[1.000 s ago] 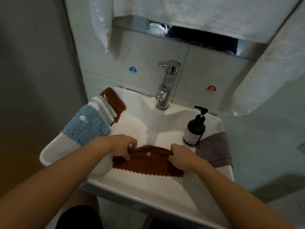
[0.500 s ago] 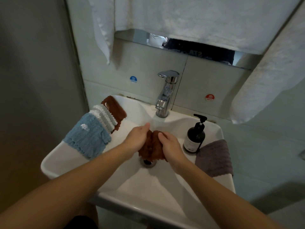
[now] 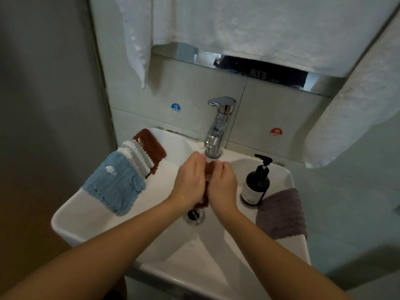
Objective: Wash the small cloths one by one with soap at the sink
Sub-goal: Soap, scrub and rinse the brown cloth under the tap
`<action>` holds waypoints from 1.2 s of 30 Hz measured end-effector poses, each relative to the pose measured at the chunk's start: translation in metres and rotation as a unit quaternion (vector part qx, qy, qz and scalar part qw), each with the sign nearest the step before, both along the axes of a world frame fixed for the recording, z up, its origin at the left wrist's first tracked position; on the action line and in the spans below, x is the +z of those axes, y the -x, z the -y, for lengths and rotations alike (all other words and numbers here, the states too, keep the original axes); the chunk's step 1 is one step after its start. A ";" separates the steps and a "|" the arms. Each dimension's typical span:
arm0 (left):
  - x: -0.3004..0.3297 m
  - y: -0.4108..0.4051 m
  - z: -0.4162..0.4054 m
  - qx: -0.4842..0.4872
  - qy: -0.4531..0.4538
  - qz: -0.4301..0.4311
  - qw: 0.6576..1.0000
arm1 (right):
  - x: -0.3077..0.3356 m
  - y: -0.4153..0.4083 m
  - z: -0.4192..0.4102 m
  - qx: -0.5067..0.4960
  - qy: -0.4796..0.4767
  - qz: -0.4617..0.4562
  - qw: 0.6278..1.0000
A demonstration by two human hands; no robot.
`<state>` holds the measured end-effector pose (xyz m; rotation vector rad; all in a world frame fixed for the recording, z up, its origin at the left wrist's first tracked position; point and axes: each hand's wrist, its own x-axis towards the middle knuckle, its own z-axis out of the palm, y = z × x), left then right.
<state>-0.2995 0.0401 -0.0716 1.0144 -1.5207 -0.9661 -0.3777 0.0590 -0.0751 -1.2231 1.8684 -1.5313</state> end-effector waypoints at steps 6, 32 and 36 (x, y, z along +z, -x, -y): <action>-0.007 -0.009 0.004 0.019 -0.042 0.039 0.998 | 0.001 -0.015 -0.015 0.065 0.040 -0.007 0.997; 0.007 -0.008 0.008 0.085 0.023 0.022 0.996 | 0.000 -0.017 -0.015 0.051 -0.005 0.020 0.999; -0.001 -0.001 -0.014 -0.017 -0.049 0.038 0.998 | 0.019 -0.006 -0.004 -0.001 0.084 0.042 0.996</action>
